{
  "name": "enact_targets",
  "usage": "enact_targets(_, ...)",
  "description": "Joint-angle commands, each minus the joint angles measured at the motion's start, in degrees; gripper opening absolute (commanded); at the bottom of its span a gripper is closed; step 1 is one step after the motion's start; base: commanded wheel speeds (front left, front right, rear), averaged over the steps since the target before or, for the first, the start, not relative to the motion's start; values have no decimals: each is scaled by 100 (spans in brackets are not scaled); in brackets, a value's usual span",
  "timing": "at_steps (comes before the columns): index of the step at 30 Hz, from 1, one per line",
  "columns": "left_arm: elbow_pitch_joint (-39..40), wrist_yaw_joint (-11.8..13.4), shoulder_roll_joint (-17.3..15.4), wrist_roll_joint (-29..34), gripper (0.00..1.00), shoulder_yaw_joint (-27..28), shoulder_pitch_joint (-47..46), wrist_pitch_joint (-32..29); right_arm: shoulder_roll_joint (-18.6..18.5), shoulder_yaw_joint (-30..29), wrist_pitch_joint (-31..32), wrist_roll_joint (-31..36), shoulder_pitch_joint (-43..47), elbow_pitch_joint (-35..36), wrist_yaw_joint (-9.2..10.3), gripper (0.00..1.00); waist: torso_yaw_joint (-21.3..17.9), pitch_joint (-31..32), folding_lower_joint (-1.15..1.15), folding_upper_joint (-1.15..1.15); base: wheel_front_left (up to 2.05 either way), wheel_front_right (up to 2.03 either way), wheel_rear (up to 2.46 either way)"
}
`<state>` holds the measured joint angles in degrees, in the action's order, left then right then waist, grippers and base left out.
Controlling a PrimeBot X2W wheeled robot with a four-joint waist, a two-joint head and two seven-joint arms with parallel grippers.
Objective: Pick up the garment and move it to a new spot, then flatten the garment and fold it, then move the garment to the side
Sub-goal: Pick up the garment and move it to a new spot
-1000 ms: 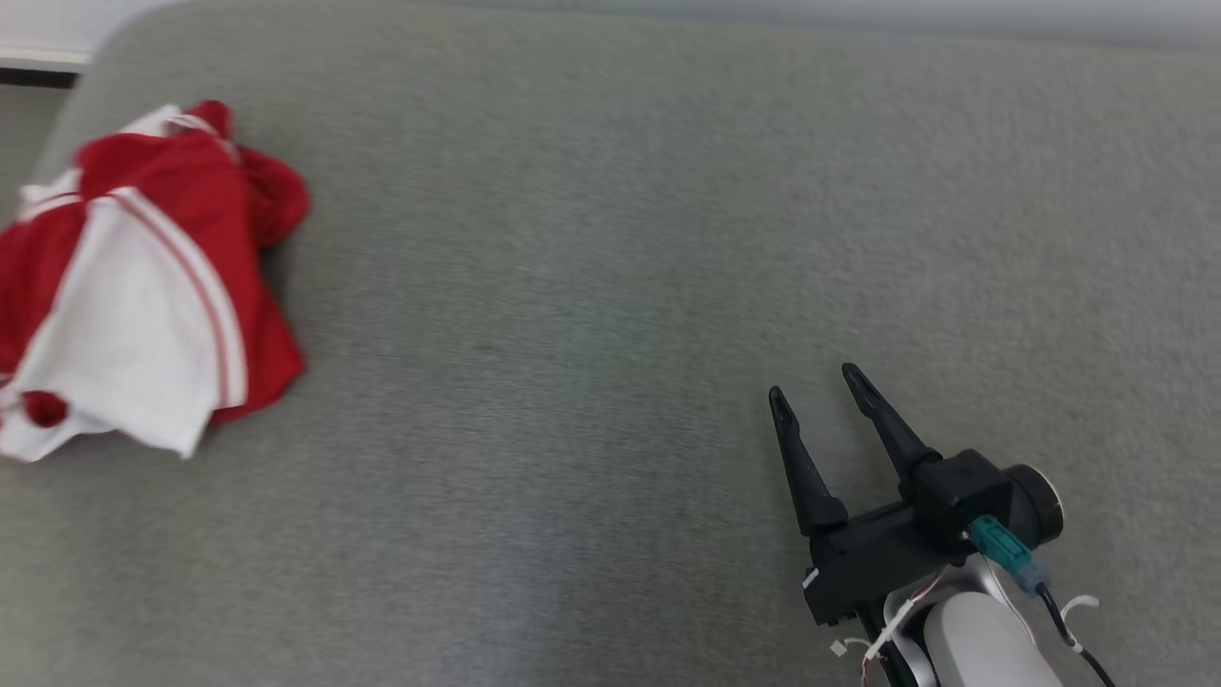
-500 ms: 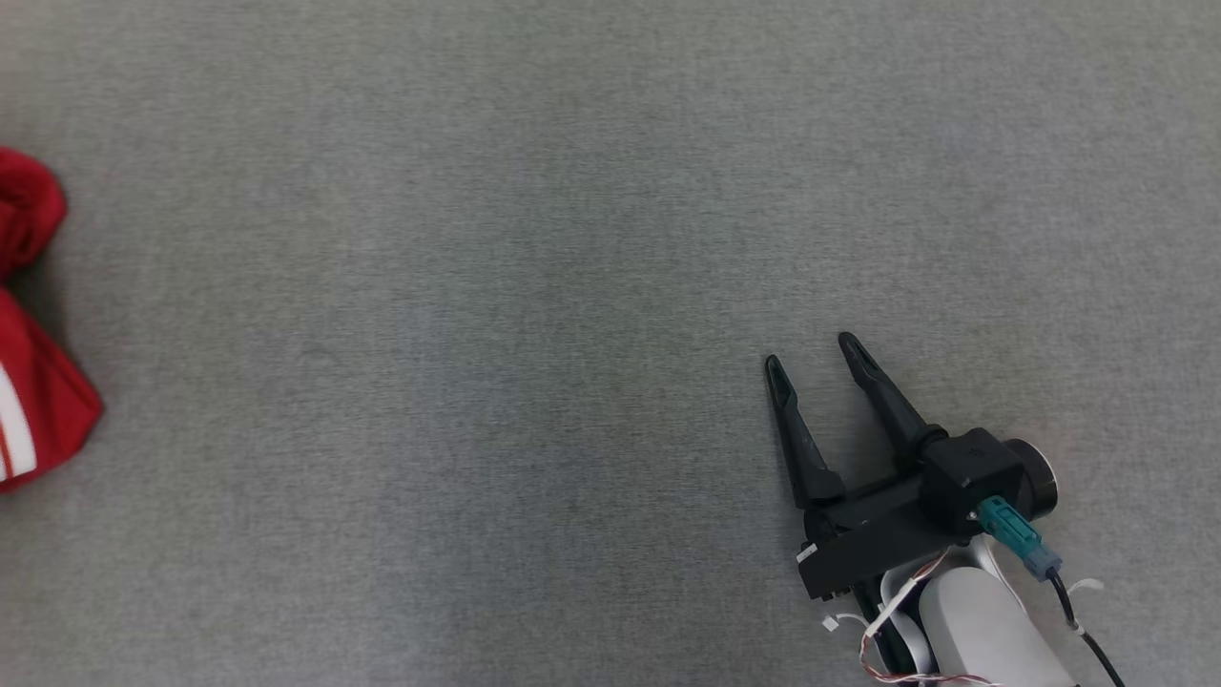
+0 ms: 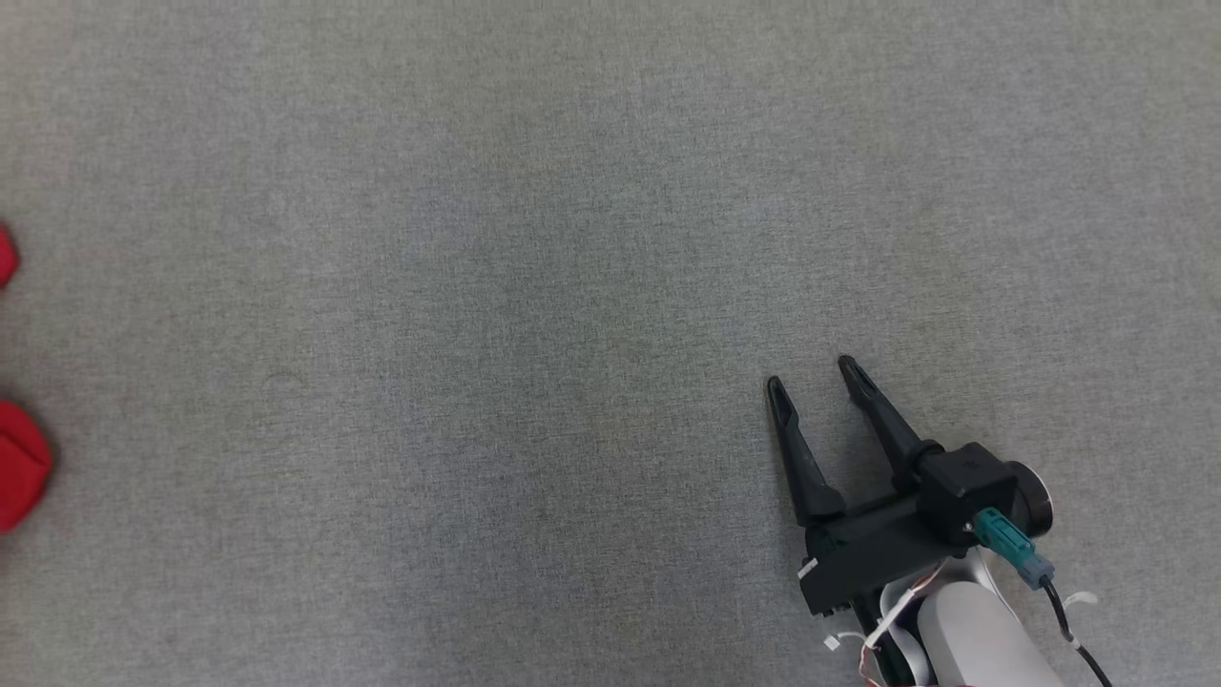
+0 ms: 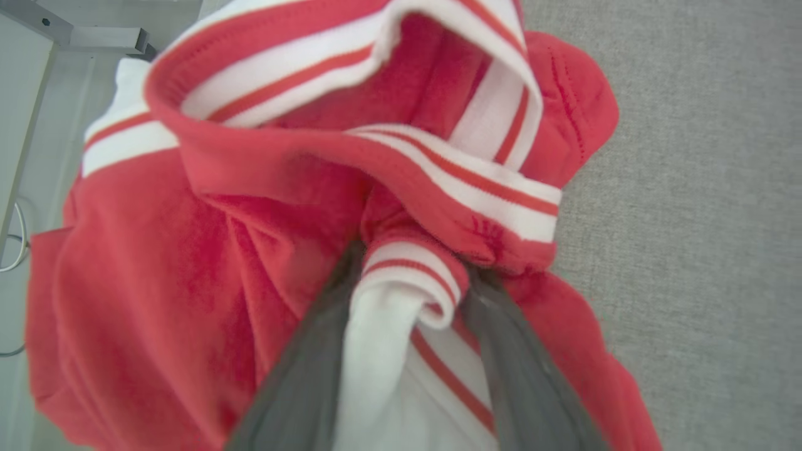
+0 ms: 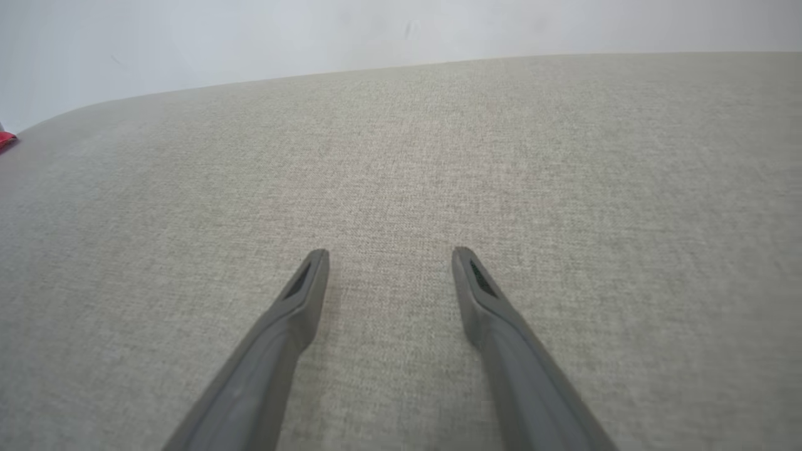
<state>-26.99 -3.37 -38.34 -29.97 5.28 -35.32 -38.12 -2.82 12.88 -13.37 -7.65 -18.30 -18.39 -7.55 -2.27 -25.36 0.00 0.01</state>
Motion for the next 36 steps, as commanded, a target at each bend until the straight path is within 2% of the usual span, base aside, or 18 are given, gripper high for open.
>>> enact_targets(1,-5,1,20,-1,0,14,76,116,-11,-31,-1,0,90,-26,12,100,9,94,0,-1,0,0,0)
enact_targets(10,452,-257,-36,-104,0,-105,-306,666,-11,125,-68,-283,221,-255,12,100,95,797,0,-1,0,0,0)
enact_targets(16,1099,-363,111,-182,0,-478,-769,851,-11,237,-126,-535,340,-470,12,100,36,1423,0,-1,0,0,0)
enact_targets(22,1544,-371,495,-225,0,-933,-1183,872,-11,285,-149,-697,442,-662,12,100,-155,1922,0,-1,0,0,0)
enact_targets(27,1821,-394,964,-378,0,-1338,-1572,955,-12,342,-175,-791,547,-765,12,100,-501,2306,0,-1,0,0,0)
enact_targets(36,1913,-405,1788,-682,0,-1952,-2097,1360,-11,394,-181,-866,615,-766,12,100,-1242,2380,0,-1,0,0,0)
